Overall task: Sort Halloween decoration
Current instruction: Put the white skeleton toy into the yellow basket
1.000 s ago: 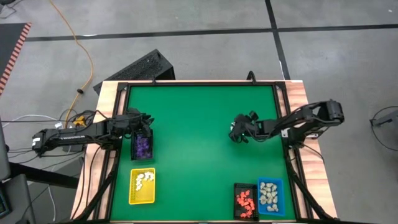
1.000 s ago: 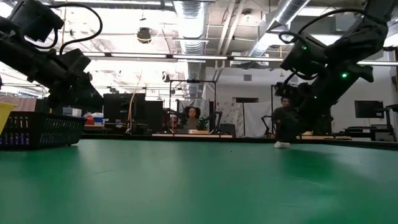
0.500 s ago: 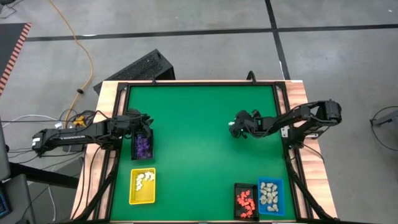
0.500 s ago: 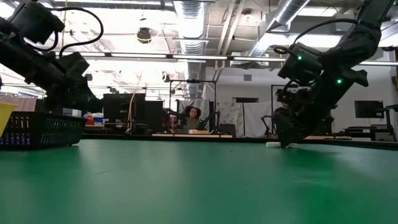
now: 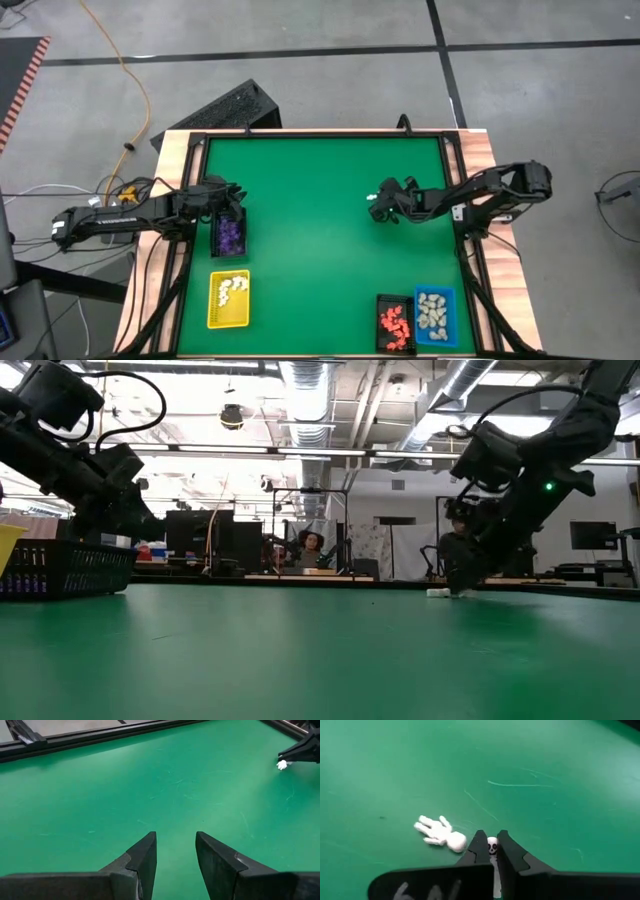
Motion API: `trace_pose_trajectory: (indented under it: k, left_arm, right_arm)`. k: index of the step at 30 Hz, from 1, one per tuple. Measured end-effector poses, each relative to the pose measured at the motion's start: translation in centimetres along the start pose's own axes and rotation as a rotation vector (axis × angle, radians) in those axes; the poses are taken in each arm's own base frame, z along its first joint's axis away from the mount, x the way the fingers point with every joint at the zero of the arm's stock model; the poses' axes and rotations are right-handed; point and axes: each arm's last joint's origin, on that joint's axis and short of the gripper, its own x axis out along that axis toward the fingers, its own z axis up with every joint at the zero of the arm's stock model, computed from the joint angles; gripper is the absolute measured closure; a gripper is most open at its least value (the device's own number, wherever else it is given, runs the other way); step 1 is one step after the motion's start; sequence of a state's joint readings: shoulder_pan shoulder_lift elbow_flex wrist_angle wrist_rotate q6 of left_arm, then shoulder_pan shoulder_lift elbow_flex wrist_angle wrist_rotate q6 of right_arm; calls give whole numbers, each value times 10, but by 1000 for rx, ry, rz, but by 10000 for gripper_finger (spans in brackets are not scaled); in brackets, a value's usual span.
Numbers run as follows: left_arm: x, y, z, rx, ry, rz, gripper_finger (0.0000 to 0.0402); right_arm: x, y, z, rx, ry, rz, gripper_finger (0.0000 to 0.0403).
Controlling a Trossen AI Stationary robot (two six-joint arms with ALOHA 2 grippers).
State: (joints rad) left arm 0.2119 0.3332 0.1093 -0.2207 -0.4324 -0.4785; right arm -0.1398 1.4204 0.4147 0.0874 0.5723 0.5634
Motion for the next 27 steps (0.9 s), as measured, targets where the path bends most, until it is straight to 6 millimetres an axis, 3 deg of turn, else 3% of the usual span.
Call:
trace_pose_trajectory:
  k: [13, 20, 27]
  left_arm:
    - [0, 0, 0, 0, -1, 0, 276]
    - [0, 0, 0, -1, -2, -1, 276]
    - [0, 0, 0, -3, -3, -1, 276]
  right_arm:
    - [-35, 2, 29, 62, -180, 156, 386]
    - [-52, 21, 44, 86, -322, 427, 386]
    - [-60, 49, 52, 94, -422, 559, 386]
